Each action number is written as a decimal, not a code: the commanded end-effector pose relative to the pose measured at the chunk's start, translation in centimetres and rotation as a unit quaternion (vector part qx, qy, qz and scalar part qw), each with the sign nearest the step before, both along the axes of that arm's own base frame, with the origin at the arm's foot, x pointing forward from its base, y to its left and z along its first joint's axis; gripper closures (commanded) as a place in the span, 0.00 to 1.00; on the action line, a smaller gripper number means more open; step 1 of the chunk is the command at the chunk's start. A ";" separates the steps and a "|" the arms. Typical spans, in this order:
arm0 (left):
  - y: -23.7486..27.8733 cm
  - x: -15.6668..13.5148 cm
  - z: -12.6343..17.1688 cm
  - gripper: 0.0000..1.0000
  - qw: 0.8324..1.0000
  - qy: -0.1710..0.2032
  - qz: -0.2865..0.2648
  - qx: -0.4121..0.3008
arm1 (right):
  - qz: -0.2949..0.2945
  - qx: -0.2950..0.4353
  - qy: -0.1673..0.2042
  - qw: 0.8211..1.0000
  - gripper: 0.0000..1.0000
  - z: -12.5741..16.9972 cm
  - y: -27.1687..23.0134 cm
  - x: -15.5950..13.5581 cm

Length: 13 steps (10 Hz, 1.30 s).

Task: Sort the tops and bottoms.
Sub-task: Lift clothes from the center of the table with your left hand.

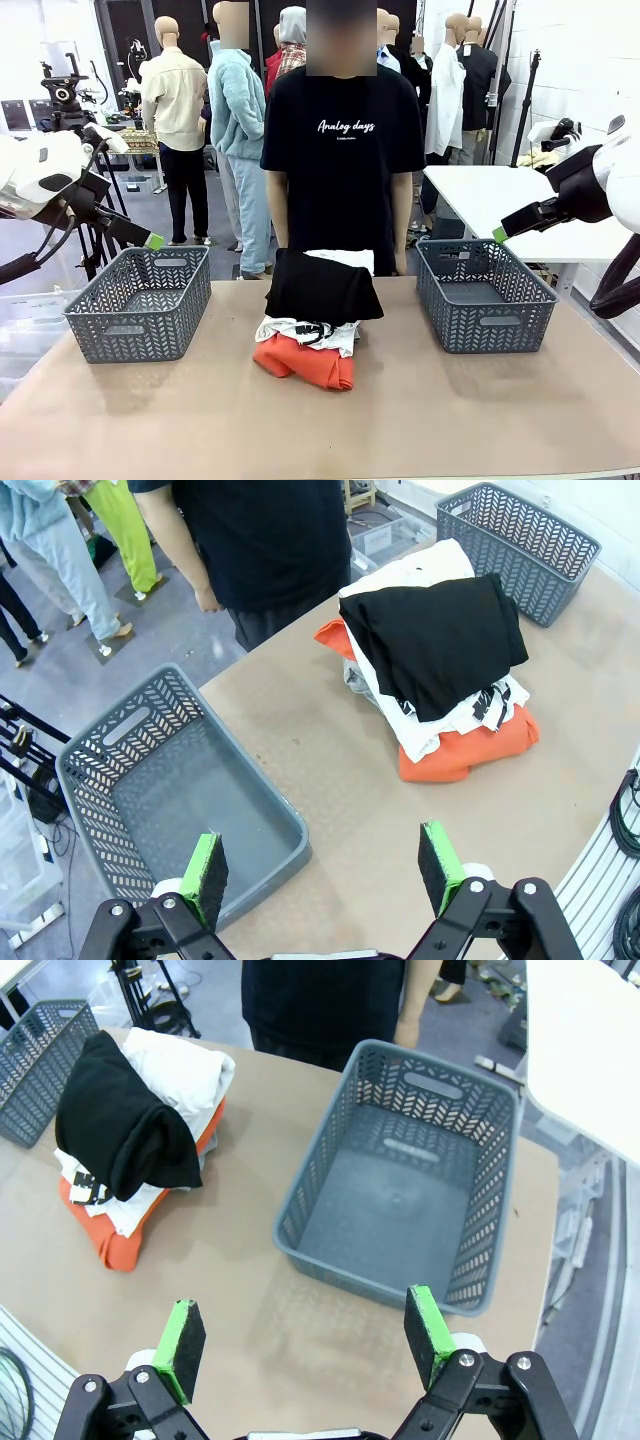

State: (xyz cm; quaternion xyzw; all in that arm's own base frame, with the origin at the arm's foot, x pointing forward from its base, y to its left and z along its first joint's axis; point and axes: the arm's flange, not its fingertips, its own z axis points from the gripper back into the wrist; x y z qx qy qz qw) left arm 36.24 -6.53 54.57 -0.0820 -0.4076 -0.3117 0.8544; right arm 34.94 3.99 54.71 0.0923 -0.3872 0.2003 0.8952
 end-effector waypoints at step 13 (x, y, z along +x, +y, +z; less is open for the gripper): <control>-16.5 3.6 -1.9 0.00 0.997 0.031 -0.035 0.057 | -0.002 0.008 0.000 1.000 0.00 0.0 0.1 0.1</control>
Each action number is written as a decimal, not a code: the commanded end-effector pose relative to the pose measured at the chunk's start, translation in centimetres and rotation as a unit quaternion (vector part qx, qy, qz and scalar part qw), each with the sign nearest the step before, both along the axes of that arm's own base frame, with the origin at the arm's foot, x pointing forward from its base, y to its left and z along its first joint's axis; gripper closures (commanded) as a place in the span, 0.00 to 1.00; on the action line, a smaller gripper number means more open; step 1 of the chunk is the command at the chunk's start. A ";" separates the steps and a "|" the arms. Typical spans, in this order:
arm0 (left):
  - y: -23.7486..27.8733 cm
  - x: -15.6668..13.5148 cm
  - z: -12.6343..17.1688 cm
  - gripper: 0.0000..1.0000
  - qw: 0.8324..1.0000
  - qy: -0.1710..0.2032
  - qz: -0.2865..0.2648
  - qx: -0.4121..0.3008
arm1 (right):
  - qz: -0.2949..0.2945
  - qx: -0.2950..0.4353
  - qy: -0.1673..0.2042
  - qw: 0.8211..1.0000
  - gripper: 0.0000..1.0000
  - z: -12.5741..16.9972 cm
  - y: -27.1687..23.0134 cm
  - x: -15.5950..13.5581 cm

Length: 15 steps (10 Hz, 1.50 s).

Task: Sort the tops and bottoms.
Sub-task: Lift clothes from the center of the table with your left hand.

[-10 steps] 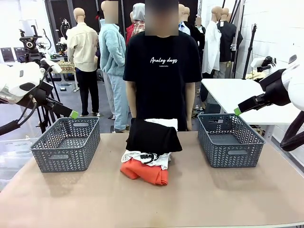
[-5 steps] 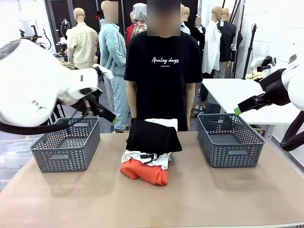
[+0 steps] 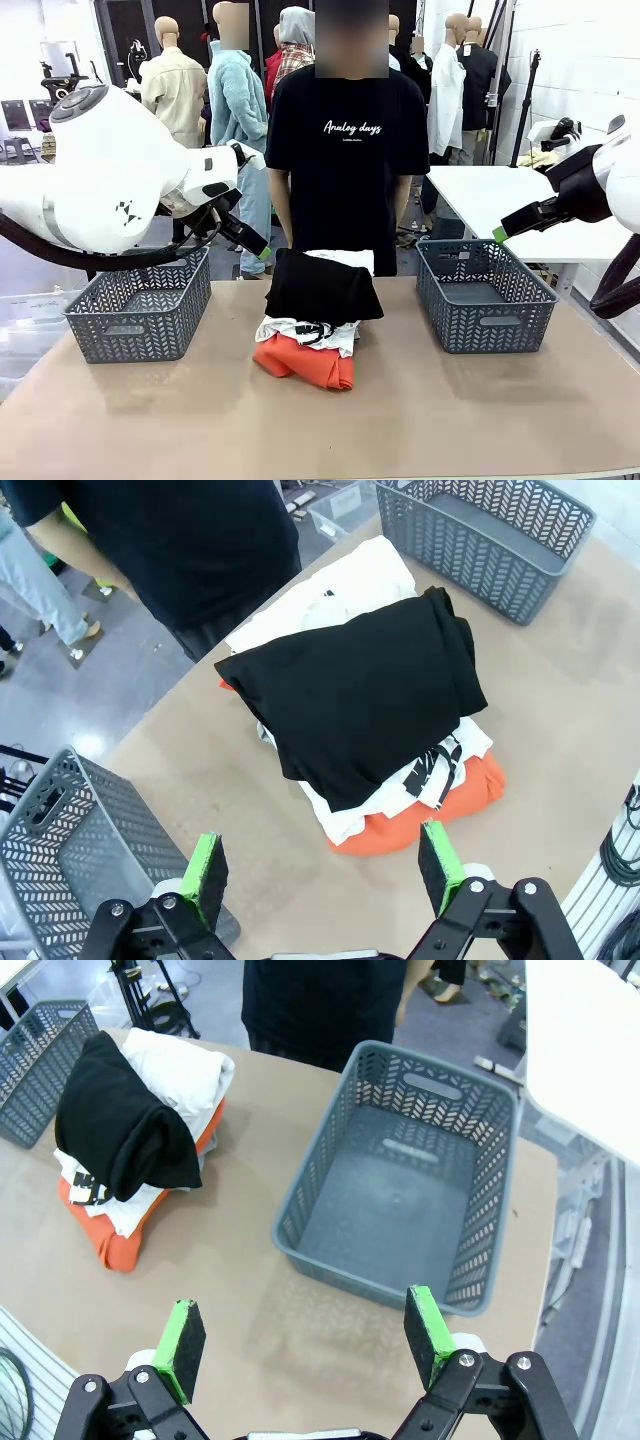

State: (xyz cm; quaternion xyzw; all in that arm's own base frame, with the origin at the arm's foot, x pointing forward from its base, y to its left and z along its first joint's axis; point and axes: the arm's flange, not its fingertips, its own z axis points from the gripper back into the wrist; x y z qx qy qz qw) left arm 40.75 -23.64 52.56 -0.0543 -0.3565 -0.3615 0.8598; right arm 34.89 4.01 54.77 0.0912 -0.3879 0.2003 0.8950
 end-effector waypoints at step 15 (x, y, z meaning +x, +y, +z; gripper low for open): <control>-16.2 13.9 -3.2 0.00 0.973 0.184 0.062 0.125 | -0.002 0.009 0.001 1.000 0.00 -0.1 0.0 0.1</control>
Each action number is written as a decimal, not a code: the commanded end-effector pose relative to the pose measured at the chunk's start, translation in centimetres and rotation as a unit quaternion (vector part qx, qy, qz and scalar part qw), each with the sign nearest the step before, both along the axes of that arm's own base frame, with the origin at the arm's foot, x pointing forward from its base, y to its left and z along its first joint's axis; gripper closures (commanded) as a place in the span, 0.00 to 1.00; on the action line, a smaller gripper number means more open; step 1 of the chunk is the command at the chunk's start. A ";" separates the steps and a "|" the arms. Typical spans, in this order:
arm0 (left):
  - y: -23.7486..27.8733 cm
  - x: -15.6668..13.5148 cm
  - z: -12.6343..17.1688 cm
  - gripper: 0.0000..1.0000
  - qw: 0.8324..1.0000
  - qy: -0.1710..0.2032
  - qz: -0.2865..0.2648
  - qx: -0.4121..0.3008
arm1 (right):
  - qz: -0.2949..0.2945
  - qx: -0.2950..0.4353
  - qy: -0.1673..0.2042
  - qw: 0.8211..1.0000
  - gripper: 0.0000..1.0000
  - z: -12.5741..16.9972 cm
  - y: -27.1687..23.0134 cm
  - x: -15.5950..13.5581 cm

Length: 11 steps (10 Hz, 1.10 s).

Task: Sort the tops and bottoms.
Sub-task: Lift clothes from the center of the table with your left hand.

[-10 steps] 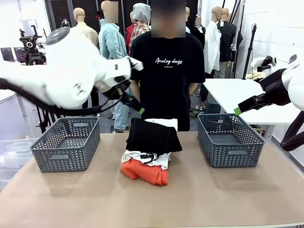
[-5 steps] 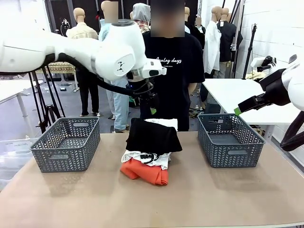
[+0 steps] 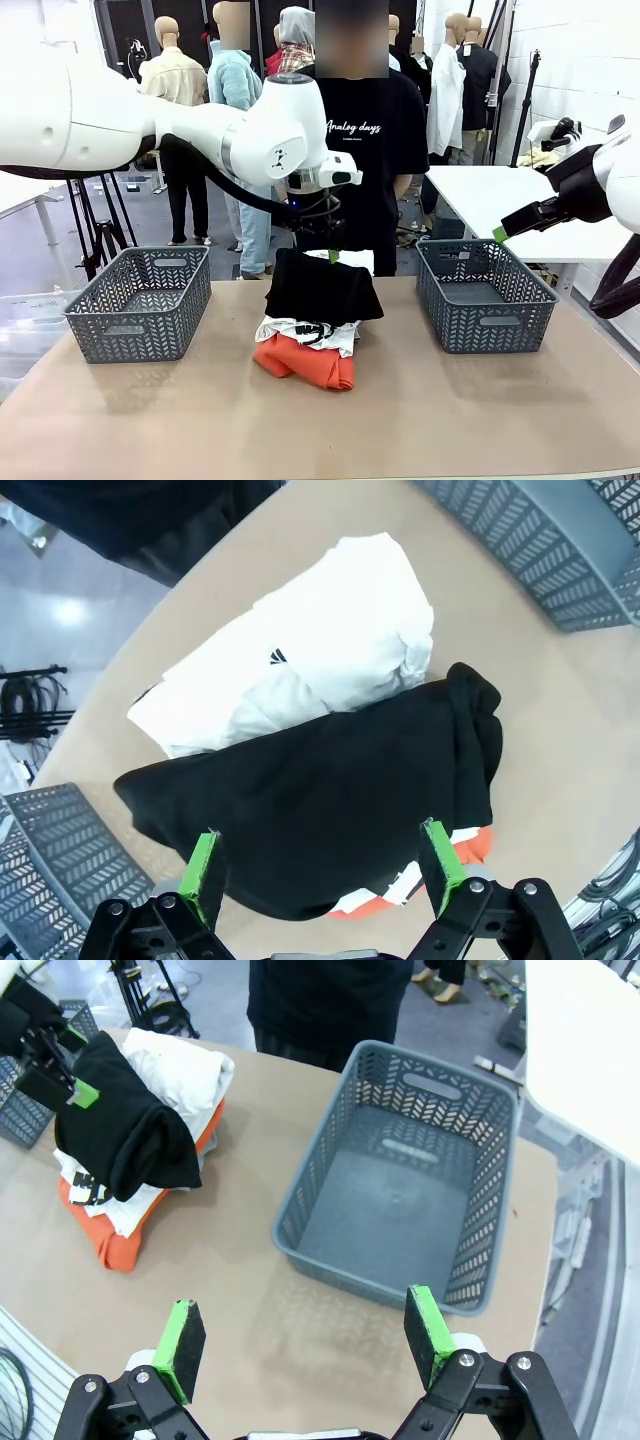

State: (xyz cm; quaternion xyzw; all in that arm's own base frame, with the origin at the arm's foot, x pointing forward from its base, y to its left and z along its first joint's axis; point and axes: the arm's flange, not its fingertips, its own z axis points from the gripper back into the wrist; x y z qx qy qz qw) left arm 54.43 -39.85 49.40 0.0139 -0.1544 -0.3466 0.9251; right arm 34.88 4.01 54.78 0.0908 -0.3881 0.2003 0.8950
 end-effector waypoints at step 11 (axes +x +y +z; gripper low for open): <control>0.2 0.8 -2.2 0.00 0.998 0.042 0.038 0.007 | -0.001 0.009 0.002 1.000 0.00 -0.1 0.0 0.1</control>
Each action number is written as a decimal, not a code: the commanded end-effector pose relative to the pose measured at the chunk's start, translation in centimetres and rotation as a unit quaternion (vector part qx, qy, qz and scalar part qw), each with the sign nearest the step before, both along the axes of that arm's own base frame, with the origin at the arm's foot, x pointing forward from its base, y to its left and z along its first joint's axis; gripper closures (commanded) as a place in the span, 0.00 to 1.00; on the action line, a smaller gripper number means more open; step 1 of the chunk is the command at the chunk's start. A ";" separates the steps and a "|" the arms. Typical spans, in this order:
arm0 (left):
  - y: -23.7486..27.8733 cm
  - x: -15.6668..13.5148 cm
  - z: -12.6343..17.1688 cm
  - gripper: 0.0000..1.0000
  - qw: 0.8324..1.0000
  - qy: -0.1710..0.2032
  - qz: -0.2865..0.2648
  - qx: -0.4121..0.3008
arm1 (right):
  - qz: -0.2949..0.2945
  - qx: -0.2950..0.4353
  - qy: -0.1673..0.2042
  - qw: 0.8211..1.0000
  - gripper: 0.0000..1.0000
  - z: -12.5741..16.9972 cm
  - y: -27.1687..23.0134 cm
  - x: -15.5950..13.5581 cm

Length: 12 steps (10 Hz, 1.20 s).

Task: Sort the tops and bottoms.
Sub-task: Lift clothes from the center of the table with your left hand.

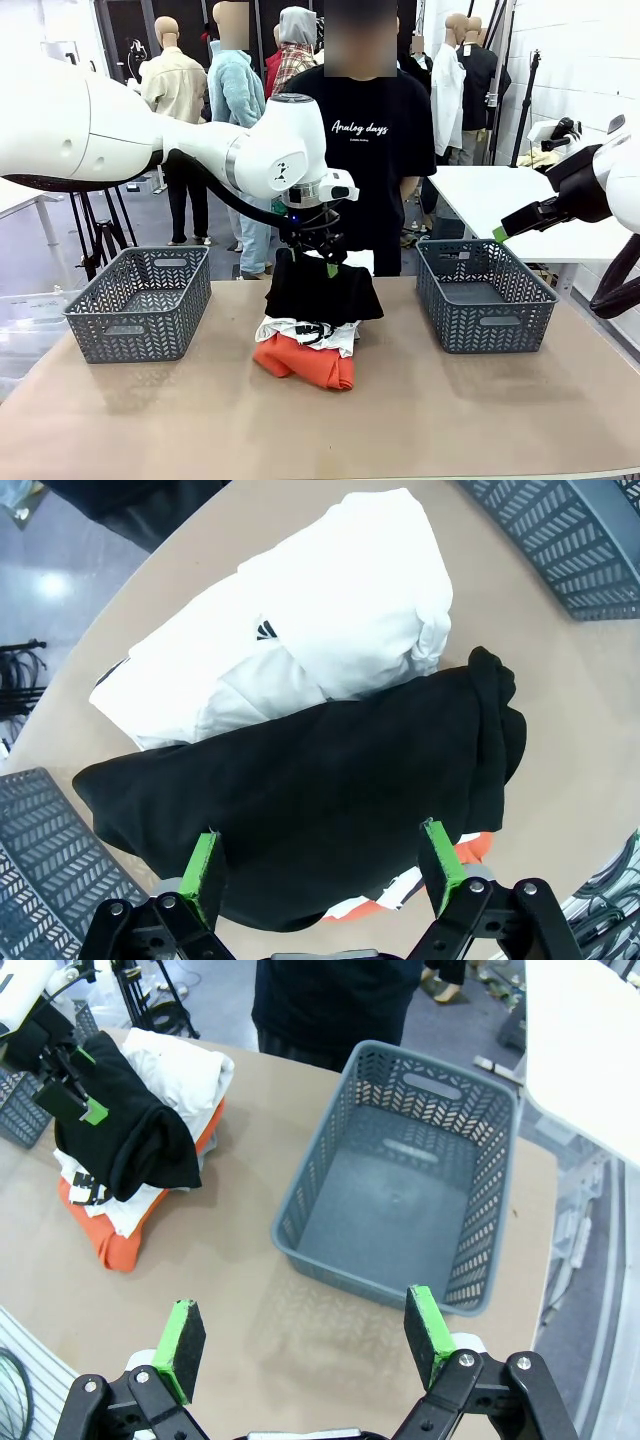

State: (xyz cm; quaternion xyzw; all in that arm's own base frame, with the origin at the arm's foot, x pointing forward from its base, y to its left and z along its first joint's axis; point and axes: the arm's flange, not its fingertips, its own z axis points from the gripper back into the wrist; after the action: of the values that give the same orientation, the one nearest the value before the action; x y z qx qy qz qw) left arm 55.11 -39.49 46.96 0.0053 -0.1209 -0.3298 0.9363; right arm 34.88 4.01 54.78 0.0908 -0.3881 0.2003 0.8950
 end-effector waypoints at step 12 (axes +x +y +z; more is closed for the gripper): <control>-0.4 1.3 -1.5 0.22 1.000 0.015 0.007 -0.005 | -0.001 0.009 0.002 1.000 0.00 -0.1 0.0 0.1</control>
State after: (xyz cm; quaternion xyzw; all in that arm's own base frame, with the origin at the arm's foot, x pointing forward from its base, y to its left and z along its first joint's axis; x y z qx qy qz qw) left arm 56.35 -39.77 45.40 0.0034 -0.1093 -0.3251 0.9393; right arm 34.88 4.01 54.78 0.0908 -0.3881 0.2003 0.8950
